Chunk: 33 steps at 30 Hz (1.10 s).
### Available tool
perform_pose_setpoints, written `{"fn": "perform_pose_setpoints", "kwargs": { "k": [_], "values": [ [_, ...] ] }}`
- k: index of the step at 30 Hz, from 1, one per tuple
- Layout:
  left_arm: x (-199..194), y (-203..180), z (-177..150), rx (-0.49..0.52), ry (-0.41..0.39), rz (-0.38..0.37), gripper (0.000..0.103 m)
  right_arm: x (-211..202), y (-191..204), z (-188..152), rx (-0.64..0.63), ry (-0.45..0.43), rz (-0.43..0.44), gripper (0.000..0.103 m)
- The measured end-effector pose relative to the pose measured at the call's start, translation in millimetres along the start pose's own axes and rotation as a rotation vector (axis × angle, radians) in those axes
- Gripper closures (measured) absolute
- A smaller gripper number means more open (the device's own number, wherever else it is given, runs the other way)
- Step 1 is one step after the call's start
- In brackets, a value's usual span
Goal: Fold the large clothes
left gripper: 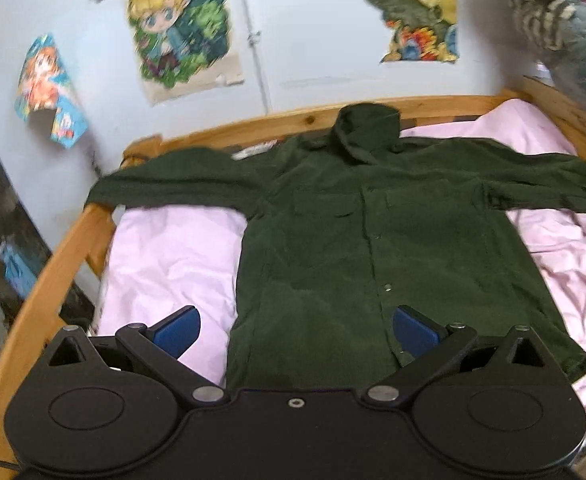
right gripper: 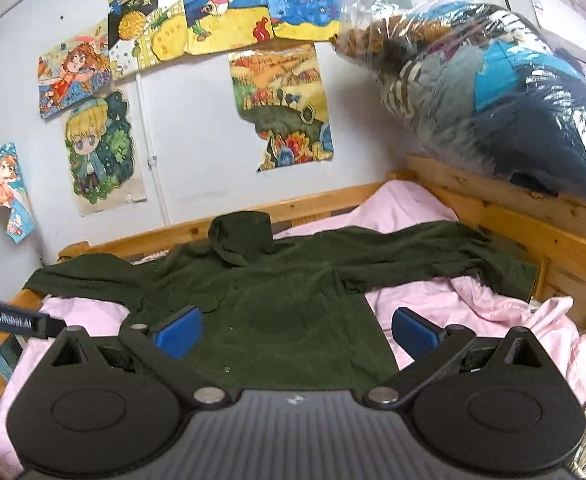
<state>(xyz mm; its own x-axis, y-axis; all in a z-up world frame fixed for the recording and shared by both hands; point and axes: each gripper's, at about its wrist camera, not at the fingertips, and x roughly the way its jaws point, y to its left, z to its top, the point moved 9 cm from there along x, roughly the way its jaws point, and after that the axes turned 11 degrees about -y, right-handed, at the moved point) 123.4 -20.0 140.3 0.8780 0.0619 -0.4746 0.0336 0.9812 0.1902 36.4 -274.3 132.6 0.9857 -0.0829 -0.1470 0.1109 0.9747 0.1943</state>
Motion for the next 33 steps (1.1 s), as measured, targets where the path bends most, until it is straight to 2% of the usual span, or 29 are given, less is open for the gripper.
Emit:
{"fn": "perform_pose_setpoints", "kwargs": {
  "k": [5, 11, 15, 19, 23, 28, 33],
  "values": [
    [-29, -7, 36, 0.053, 0.008, -0.029, 0.001, -7, -1, 18, 0.010, 0.005, 0.015, 0.000],
    [-48, -4, 94, 0.080, 0.072, -0.086, 0.001, -14, -3, 37, -0.056, -0.014, -0.038, 0.000],
    [-59, -1, 131, 0.148, 0.028, -0.106, 0.001, -6, -4, 42, -0.109, -0.013, -0.066, 0.000],
    [-51, -4, 154, 0.232, -0.025, -0.111, 0.001, 19, -7, 38, -0.144, 0.012, -0.080, 0.000],
    [-15, -13, 154, 0.220, -0.072, -0.132, 0.001, 62, -20, 21, -0.182, 0.074, -0.131, 0.000],
    [63, -35, 120, 0.138, -0.072, -0.184, 0.001, 128, -44, -16, -0.225, 0.200, -0.191, 0.000],
    [154, -78, 78, 0.207, -0.094, -0.236, 0.001, 198, -71, -48, -0.270, 0.271, -0.251, 0.000]
  ]
}}
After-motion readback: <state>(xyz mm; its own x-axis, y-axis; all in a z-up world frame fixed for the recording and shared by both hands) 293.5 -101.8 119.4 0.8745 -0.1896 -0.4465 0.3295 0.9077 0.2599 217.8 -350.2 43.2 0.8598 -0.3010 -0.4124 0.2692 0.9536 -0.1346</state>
